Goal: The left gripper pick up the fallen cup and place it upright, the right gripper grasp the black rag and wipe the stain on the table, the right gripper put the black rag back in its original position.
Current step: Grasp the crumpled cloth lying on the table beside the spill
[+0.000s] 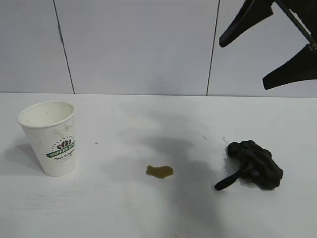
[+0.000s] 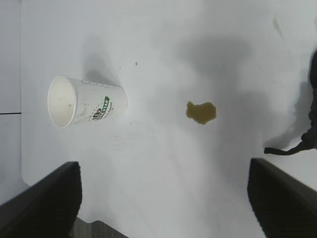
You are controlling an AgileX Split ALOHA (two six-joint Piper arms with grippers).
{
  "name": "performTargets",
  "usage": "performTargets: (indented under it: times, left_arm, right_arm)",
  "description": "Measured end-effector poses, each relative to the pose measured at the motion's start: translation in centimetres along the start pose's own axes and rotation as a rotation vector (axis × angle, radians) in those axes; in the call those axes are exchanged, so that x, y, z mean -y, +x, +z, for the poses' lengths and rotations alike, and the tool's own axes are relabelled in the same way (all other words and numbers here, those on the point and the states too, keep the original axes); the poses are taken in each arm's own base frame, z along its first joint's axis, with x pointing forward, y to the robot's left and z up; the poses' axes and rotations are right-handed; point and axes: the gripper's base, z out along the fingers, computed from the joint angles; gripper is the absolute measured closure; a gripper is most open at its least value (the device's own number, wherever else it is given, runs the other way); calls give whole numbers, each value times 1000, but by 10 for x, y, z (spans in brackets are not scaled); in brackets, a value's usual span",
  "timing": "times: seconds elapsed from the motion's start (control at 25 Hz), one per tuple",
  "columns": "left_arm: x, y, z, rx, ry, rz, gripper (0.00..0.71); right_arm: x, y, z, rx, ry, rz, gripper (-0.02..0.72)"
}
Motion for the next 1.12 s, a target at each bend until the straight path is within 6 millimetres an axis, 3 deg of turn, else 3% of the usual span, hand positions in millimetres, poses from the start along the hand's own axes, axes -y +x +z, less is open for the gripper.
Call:
performTargets:
  times: [0.12,0.4,0.56,0.68,0.8,0.92,1.12]
  left_arm:
    - [16,-30,-39,77,123,2,16]
    - [56,-57,-152,205,392,95,16]
    - [72,-57,-225,292,449,191,16]
    - [76,-39,-268,296,475,236,16]
    - [72,-8,-290,239,465,242,16]
    - [64,26,-295,132,404,208,16]
    - [40,67,-268,-164,163,8,15]
  right_arm:
    - [0,0,0,0,0,0,73]
    - [0,2,0,-17,-4,0,73]
    - [-1,2,0,-25,-6,-1,73]
    - [0,2,0,-26,-2,-4,73]
    - [0,2,0,-27,5,-10,73]
    - [1,3,0,-29,10,-14,73]
    - [3,3,0,-37,35,-36,73]
